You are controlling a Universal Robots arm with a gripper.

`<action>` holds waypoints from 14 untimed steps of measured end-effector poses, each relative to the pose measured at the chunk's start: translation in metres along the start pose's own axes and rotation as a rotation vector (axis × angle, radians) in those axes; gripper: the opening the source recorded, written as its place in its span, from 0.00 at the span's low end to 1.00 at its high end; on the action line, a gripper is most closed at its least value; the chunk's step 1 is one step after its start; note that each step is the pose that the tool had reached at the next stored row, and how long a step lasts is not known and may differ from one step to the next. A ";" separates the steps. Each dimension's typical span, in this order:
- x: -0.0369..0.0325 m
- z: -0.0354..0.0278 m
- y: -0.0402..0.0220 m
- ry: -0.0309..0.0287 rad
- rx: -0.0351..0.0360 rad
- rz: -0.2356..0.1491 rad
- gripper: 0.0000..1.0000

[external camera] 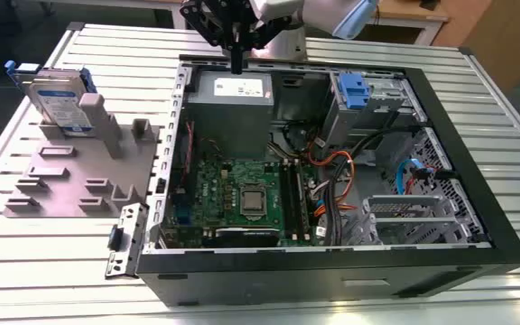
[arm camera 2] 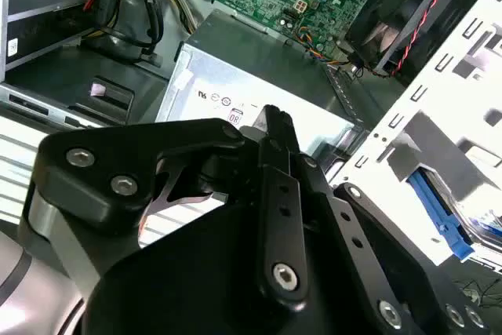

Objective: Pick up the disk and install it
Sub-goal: 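Reach for the disk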

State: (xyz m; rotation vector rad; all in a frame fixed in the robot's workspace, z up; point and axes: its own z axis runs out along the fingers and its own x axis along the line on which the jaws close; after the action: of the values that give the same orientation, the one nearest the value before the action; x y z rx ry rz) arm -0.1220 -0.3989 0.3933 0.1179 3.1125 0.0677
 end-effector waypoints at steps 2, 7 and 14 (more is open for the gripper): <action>0.0000 0.0000 0.0000 0.0000 0.0000 0.000 0.11; 0.0003 0.0000 0.0000 0.0000 0.0000 0.000 0.11; 0.0039 -0.0001 -0.0003 0.0000 0.0001 0.000 0.11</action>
State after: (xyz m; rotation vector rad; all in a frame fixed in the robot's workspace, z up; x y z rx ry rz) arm -0.1259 -0.3989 0.3933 0.1180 3.1125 0.0676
